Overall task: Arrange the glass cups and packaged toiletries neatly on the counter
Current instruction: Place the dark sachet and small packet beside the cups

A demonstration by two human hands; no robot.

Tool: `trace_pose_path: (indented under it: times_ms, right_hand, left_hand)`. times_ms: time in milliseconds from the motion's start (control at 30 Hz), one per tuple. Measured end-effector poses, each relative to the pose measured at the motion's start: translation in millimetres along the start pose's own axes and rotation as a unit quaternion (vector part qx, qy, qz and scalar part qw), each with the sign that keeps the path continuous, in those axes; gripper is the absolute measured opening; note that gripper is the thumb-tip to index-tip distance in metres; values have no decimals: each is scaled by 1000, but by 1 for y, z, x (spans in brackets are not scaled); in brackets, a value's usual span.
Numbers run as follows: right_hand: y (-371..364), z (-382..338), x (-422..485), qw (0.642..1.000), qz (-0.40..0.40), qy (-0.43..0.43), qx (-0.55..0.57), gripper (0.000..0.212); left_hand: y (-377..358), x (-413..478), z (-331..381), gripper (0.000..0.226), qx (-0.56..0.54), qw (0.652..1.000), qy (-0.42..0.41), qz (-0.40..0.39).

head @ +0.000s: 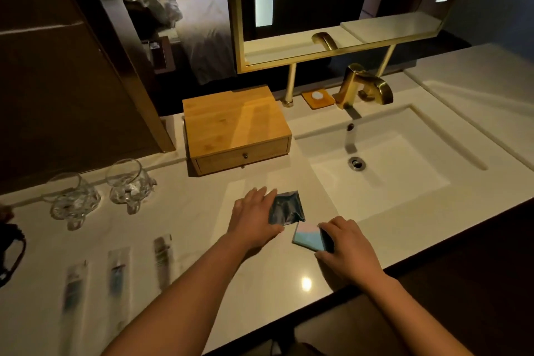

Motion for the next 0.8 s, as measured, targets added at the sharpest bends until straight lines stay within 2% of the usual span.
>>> trace_pose_path:
  times_ms: [167,267,467,567,700,800]
  right_hand:
    - [5,8,0,997,27,-29,62,61]
    - [8,9,2,994,42,-41,91,61]
    - [9,8,2,989,52,-47,133,59]
    - [9,9,2,985,63,-50,153,56]
    - [6,8,3,979,71,-55,185,56]
    - [4,3,7,972,68,-54,218,57]
  left_hand:
    - [7,9,0,85,45,998,44,20]
    - [7,11,-2,80,39,995,87,-4]
    - [12,13,-9,56,-7,988,155,-4]
    - [9,10,-13,36,-64,983,170,11]
    - [7,-4,-20,24,-163,971,173,30]
    - [12,-24,-33,6,-270,943,188,46]
Point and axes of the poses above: each hand's wrist, its own x-axis towards the middle knuckle, its own y-axis out of the back of the hand, z = x × y, the point moved 6 cm from there along x, towards the middle knuckle, and after that the axes turned 14 degrees about x, right-handed, at the moved point
